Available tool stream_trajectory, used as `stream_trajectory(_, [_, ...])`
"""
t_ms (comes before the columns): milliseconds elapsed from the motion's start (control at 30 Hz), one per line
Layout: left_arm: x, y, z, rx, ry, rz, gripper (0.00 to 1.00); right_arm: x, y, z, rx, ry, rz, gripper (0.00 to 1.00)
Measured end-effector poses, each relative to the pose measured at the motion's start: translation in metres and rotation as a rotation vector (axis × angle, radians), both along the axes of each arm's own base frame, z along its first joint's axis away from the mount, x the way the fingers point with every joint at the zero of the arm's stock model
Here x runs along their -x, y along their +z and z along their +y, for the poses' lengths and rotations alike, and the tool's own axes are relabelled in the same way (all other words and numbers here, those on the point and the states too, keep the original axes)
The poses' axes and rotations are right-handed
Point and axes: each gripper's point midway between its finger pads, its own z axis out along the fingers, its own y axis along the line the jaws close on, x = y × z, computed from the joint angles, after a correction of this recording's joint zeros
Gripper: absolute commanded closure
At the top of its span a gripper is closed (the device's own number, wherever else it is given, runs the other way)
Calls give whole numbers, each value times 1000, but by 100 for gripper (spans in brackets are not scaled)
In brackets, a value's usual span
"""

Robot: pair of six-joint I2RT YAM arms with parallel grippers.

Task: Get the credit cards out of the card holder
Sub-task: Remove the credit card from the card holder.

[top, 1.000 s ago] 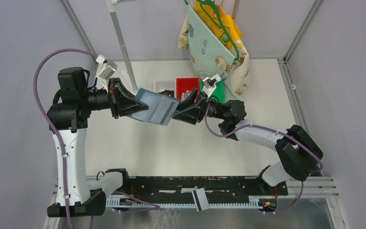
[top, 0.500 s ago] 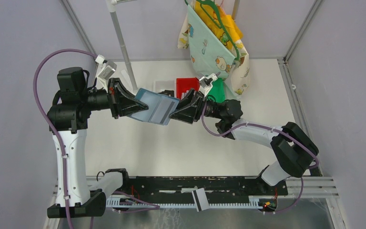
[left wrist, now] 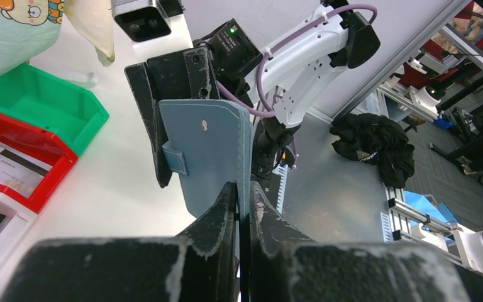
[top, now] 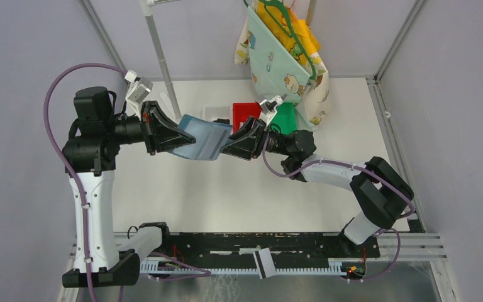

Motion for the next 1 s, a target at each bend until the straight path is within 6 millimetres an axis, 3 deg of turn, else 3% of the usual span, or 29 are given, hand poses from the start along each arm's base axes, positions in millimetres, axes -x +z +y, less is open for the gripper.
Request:
stream_trajectory(567, [-4,-7,0,2,-1,19,95,10,9,-2,-31,25,-14,54])
stream_trajectory(767, [-4,-6,0,3,-3,19,94,16,13,-3,-49,48,-21,77])
stream_trajectory(1000, [-5,-3,0,2,-3,4,94,31,28,-13,-101,123,3,95])
